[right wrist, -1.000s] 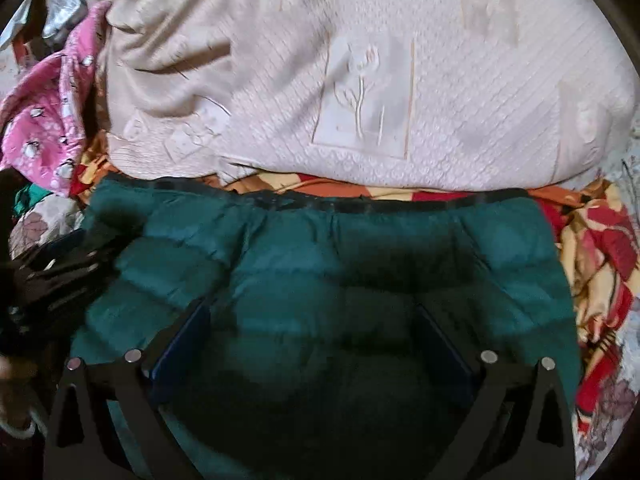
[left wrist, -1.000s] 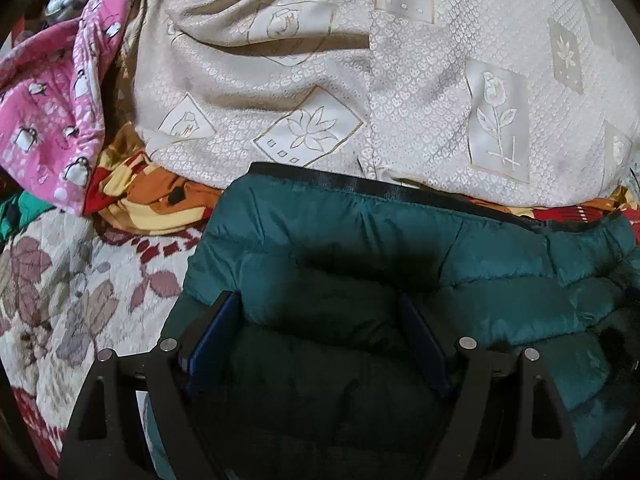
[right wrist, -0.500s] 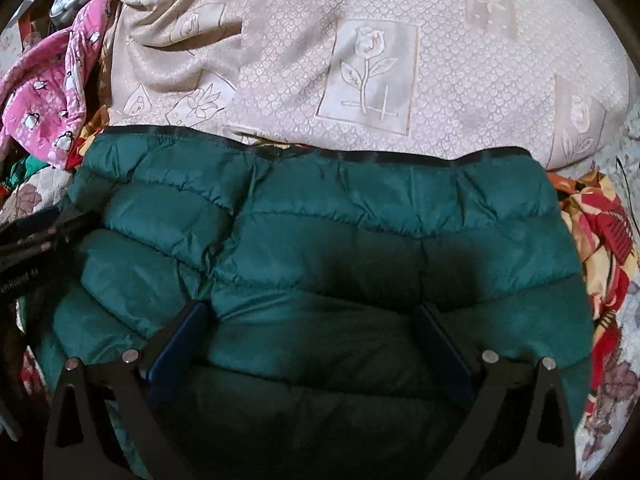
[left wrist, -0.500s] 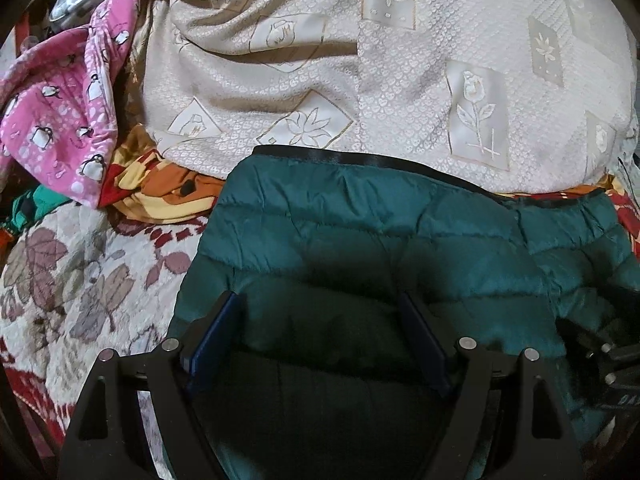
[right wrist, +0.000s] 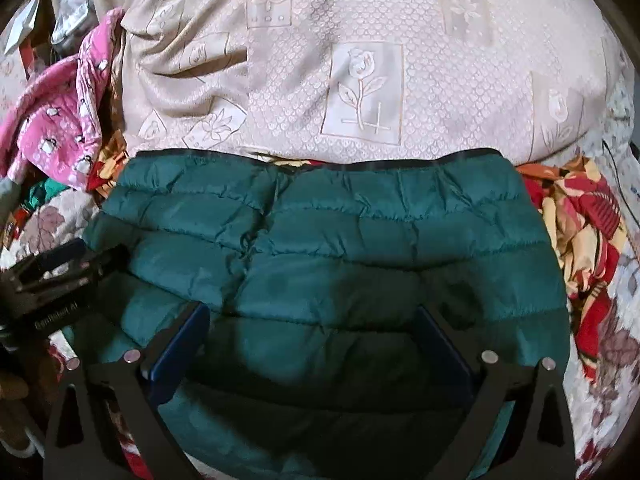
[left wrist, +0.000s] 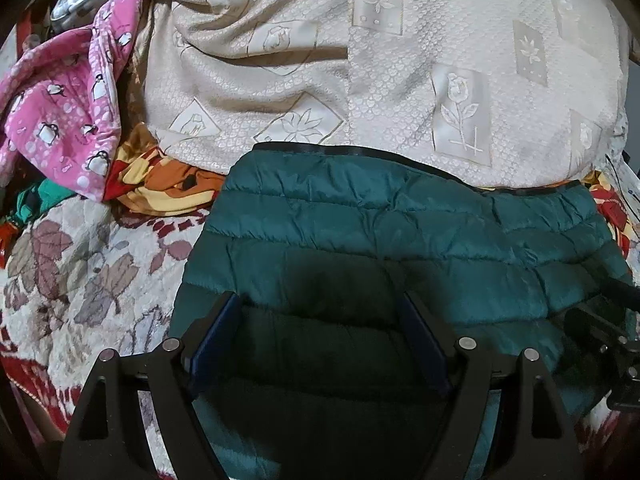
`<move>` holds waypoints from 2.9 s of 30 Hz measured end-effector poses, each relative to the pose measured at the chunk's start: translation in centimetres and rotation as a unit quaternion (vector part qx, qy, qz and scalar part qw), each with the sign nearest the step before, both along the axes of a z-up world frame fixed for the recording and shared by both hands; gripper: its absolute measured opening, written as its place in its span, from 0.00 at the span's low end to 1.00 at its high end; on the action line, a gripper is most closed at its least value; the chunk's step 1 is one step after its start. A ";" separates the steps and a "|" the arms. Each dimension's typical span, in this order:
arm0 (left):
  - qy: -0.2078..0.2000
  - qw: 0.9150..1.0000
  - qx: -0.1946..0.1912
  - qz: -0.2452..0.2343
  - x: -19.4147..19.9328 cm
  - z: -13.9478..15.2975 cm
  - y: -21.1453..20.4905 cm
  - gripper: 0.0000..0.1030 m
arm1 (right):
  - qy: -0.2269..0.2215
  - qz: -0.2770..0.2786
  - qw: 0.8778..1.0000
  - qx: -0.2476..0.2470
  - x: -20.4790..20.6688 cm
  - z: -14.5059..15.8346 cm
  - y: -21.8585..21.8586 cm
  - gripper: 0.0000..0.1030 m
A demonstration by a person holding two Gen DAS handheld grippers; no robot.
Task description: Fold large clothes
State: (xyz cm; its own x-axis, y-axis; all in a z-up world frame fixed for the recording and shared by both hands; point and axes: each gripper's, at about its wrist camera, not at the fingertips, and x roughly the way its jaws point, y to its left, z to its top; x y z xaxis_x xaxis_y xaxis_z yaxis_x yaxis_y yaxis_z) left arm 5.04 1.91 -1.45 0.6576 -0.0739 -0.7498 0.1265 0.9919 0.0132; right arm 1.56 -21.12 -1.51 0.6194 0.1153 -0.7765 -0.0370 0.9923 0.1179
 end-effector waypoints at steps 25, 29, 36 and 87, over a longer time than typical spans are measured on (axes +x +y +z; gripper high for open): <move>-0.074 0.997 0.025 0.007 -4.9 3.3 -1.8 0.52 | -0.064 -0.084 0.994 -0.001 -4.6 2.4 0.5 1.00; -0.076 0.997 0.030 0.012 -5.2 3.4 -1.9 0.52 | -0.070 -0.085 0.994 -0.002 -5.0 2.7 0.7 1.00; -0.086 0.996 0.022 0.022 -5.8 3.7 -1.1 0.52 | -0.077 -0.089 0.993 -0.015 -5.2 3.0 0.9 1.00; -0.092 0.995 0.013 0.037 -5.5 2.8 0.1 0.52 | -0.054 -0.074 0.996 -0.020 -3.7 1.6 2.1 1.00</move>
